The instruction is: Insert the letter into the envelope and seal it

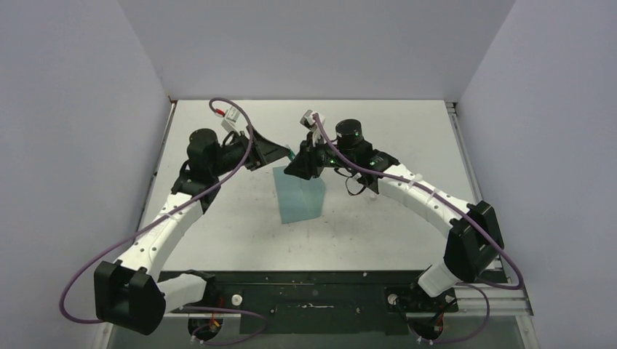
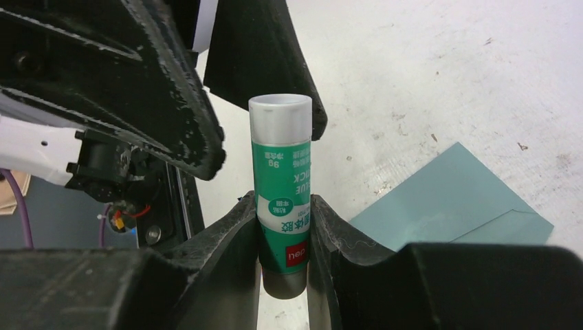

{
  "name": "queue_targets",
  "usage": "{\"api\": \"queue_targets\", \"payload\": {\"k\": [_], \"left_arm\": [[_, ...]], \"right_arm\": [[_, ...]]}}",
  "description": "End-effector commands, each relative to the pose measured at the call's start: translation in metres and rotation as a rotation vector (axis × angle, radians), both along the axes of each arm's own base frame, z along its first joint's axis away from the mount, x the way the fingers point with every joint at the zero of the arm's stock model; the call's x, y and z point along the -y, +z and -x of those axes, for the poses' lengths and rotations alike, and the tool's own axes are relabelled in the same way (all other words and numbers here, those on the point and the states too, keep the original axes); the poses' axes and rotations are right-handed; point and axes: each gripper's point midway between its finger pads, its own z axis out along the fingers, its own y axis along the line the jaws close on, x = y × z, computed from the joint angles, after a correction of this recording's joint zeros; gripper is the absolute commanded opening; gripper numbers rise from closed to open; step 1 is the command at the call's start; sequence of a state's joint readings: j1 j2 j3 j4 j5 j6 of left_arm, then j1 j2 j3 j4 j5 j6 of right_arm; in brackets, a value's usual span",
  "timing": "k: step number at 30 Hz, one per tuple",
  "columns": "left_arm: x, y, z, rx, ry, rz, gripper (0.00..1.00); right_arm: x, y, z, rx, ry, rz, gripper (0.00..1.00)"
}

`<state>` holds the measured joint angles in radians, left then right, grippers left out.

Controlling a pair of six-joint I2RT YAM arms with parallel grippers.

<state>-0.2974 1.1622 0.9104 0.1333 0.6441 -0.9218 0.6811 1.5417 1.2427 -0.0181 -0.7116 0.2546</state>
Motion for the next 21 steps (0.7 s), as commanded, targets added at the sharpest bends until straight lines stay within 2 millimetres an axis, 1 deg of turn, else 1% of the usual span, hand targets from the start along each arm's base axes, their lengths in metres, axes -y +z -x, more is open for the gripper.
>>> {"api": "queue_targets", "payload": {"k": [1, 3, 6, 9, 10, 12, 14, 16, 18, 19, 21], "left_arm": [[0.003, 0.01, 0.004, 0.012, -0.057, -0.021, 0.56], [0.005, 0.009, 0.007, 0.0, -0.081, -0.013, 0.51], [0.006, -0.003, 0.007, -0.045, -0.094, -0.02, 0.47], [0.008, -0.009, 0.009, -0.068, -0.11, -0.013, 0.42], [0.008, -0.01, 0.009, -0.072, -0.113, -0.012, 0.4], [0.009, -0.012, 0.011, -0.08, -0.125, -0.007, 0.32], [0.011, -0.009, 0.014, -0.087, -0.138, 0.012, 0.21], [0.012, 0.001, 0.017, -0.06, -0.149, 0.049, 0.2], [0.012, 0.007, 0.02, -0.047, -0.153, 0.06, 0.19], [0.012, 0.008, 0.021, -0.046, -0.16, 0.063, 0.16], [0.014, 0.007, 0.022, -0.059, -0.177, 0.069, 0.05]], "right_arm": [[-0.001, 0.009, 0.005, 0.064, 0.087, 0.02, 0.06], [-0.001, 0.006, 0.006, 0.056, 0.105, 0.035, 0.05], [-0.002, 0.001, 0.01, 0.048, 0.127, 0.053, 0.05], [-0.002, -0.001, 0.011, 0.049, 0.131, 0.063, 0.05], [-0.001, -0.001, 0.011, 0.047, 0.131, 0.065, 0.05], [-0.002, -0.002, 0.012, 0.046, 0.133, 0.066, 0.05], [-0.003, 0.0, 0.014, 0.042, 0.141, 0.052, 0.05], [-0.004, 0.004, 0.017, 0.034, 0.156, 0.035, 0.05], [-0.006, 0.009, 0.02, 0.031, 0.164, 0.021, 0.05], [-0.007, 0.009, 0.022, 0.029, 0.169, 0.017, 0.05], [-0.007, 0.011, 0.023, 0.025, 0.175, 0.007, 0.05]]}}
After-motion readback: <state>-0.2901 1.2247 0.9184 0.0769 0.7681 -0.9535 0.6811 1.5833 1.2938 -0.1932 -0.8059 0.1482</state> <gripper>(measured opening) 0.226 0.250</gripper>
